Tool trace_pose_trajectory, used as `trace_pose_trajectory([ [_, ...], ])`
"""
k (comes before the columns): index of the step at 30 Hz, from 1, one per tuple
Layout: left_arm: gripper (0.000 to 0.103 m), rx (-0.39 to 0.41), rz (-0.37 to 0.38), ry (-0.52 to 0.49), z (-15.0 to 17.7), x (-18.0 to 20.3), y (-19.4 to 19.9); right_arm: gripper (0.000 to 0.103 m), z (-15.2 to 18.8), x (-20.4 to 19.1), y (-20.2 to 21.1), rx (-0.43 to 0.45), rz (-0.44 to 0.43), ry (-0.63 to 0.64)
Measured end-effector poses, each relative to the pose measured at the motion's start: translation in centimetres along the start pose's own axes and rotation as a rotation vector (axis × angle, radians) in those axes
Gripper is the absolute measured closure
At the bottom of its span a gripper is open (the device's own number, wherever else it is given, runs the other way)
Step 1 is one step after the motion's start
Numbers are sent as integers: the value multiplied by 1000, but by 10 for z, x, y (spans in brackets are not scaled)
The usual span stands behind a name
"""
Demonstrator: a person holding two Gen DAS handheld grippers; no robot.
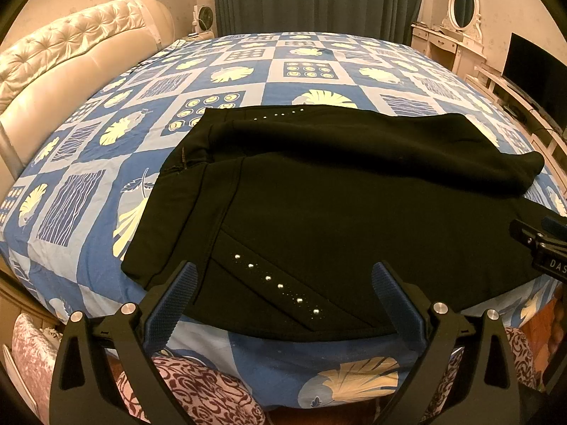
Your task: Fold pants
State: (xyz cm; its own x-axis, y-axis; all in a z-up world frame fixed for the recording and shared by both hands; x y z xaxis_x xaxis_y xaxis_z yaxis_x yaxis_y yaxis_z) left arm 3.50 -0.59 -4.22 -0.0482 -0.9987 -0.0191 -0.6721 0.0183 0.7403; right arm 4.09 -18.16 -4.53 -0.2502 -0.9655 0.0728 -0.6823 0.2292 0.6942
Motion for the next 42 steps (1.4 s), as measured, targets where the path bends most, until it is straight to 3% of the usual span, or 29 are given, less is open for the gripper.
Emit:
trace_pose_trajectory([
  [35,4,0,13,-17,-4,-4,-2,2,0,-6,-1,-18,-46,6],
  [40,4,-72,114,-17,-10,-8,-9,2,-2,-12,3,-20,-112,29],
  [42,4,-99,205,-22,-17,-11,-11,2,-6,-15,3,-26,-163,42],
])
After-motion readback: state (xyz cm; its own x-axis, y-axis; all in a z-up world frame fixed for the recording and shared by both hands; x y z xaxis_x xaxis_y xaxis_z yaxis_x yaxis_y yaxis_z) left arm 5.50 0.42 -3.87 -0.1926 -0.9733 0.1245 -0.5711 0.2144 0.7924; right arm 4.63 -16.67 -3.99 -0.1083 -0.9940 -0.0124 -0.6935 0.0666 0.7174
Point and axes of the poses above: each gripper's, at about its wrist camera, not at the fingertips, and y roughly against the way its jaws point, x to its right, z to its underside, the point moved 5 cm from there along -y, roughly the way its jaws point, and after that the axes turned 3 degrees about x, right-handed, at the moved point
